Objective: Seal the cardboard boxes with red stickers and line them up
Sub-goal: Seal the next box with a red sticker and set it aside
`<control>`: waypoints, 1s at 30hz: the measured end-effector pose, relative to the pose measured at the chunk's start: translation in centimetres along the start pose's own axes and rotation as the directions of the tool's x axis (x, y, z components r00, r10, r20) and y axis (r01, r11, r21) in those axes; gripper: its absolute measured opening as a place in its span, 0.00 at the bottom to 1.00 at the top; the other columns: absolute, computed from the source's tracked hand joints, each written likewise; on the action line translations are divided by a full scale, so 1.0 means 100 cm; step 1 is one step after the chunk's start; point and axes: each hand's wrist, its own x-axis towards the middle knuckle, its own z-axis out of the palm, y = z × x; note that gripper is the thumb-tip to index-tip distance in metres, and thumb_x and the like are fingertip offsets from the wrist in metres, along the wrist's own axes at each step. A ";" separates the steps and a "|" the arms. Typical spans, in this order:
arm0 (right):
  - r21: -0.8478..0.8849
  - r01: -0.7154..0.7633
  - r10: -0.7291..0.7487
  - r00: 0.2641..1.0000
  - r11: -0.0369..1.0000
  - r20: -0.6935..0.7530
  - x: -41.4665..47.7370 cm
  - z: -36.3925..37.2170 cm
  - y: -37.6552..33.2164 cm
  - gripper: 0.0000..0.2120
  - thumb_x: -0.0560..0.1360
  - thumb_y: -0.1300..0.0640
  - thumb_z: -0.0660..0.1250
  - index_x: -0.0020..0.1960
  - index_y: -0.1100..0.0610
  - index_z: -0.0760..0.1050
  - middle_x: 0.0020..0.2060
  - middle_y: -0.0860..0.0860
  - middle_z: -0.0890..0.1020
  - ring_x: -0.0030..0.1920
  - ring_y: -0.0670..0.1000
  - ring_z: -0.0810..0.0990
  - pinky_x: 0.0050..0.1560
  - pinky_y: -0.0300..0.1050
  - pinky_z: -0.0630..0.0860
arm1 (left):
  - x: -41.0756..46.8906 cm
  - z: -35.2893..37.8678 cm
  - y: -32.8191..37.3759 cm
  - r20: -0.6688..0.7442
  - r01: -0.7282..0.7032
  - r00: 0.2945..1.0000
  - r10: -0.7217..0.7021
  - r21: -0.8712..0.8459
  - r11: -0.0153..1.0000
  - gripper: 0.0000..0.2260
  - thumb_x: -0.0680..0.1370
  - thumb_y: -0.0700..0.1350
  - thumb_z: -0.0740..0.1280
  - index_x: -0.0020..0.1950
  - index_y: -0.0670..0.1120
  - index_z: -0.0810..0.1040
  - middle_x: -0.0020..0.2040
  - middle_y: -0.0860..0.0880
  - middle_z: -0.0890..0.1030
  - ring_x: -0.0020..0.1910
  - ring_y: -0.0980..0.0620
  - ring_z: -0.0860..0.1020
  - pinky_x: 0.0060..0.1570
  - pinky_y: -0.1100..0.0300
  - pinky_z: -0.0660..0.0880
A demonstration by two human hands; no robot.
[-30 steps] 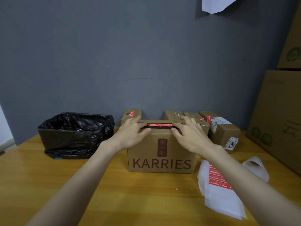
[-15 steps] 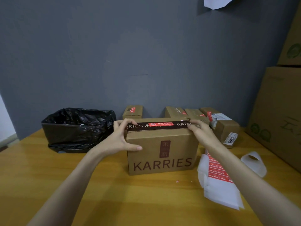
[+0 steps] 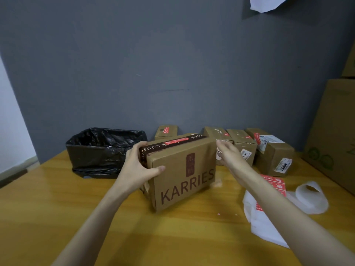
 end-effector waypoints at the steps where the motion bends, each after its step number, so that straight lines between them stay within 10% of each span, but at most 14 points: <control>1: -0.018 0.013 -0.013 1.000 1.000 -0.005 -0.001 0.002 0.000 0.21 0.80 0.45 0.55 0.69 0.54 0.65 0.67 0.49 0.70 0.65 0.50 0.69 0.66 0.46 0.64 | -0.003 0.004 0.003 -0.073 0.010 0.997 -0.010 0.006 1.000 0.39 0.62 0.50 0.79 0.68 0.54 0.63 0.65 0.50 0.64 0.62 0.53 0.67 0.62 0.58 0.68; 16: -0.075 0.242 -0.214 0.938 0.967 0.273 -0.025 0.027 -0.007 0.27 0.78 0.45 0.58 0.74 0.44 0.55 0.72 0.48 0.64 0.72 0.48 0.61 0.71 0.52 0.62 | -0.003 0.108 0.033 -0.426 0.160 0.902 -0.067 0.188 0.969 0.43 0.62 0.55 0.76 0.71 0.45 0.60 0.68 0.39 0.58 0.67 0.38 0.60 0.67 0.46 0.62; 30: -0.522 0.300 -0.269 0.953 0.798 0.138 0.038 0.031 0.012 0.23 0.79 0.57 0.60 0.73 0.48 0.62 0.71 0.57 0.63 0.72 0.56 0.62 0.71 0.52 0.61 | 0.029 0.125 0.006 -0.078 -0.148 0.966 0.247 0.615 0.774 0.42 0.76 0.52 0.67 0.77 0.43 0.42 0.76 0.44 0.38 0.74 0.47 0.36 0.72 0.50 0.42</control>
